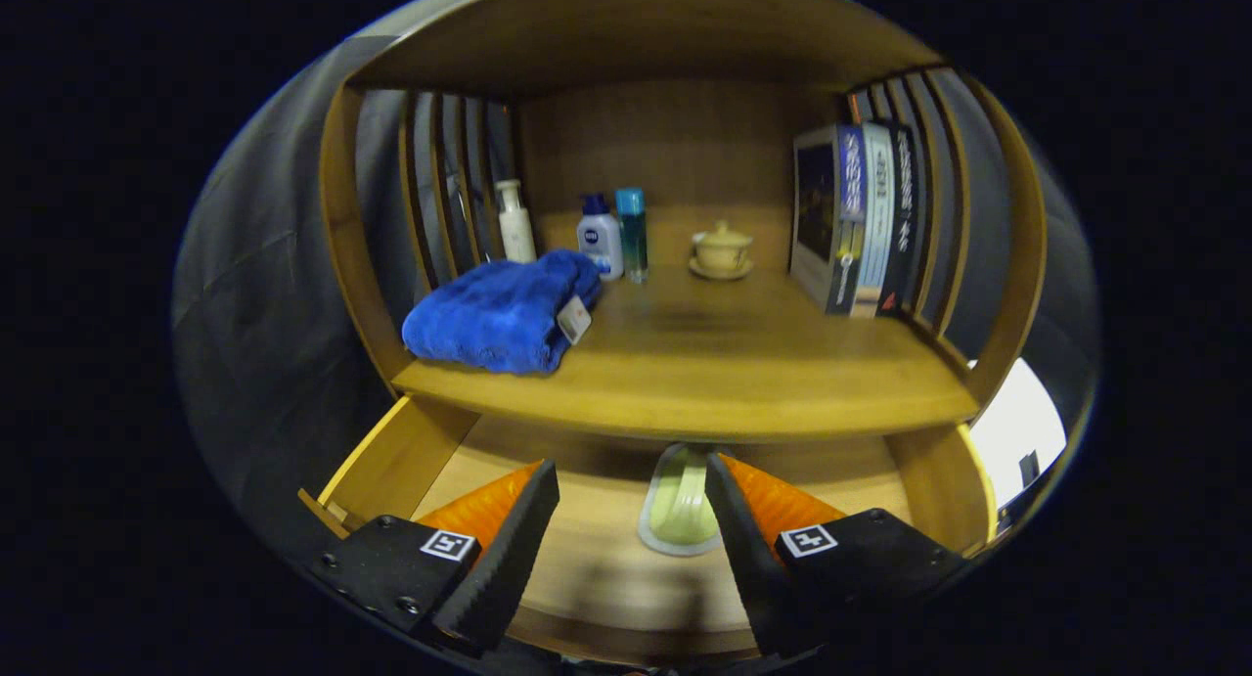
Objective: Pull open the drawer, take out the items inside it, and place them on the countertop above the cabinet.
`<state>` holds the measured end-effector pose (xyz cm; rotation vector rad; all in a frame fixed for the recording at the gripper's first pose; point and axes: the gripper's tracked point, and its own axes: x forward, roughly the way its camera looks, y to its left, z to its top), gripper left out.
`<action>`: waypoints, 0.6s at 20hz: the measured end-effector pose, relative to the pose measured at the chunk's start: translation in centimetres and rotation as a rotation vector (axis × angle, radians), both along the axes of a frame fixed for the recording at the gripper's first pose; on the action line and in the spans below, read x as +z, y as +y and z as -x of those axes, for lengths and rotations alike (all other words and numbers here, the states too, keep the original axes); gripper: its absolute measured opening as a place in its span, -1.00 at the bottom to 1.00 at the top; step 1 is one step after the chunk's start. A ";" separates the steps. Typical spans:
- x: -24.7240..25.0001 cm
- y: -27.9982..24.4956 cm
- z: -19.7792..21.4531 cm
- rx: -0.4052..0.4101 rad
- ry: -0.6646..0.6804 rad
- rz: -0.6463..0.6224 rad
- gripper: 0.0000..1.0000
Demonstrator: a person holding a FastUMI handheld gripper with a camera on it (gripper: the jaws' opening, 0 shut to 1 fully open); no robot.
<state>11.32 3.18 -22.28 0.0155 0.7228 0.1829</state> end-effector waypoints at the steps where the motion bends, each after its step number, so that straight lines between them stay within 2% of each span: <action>1: -0.8 -0.3 -0.5 -0.006 0.020 0.010 0.95; 6: -4.9 -1.9 -2.6 -0.084 0.155 0.068 0.90; 12: -7.8 -1.6 -2.1 -0.097 0.341 0.019 0.56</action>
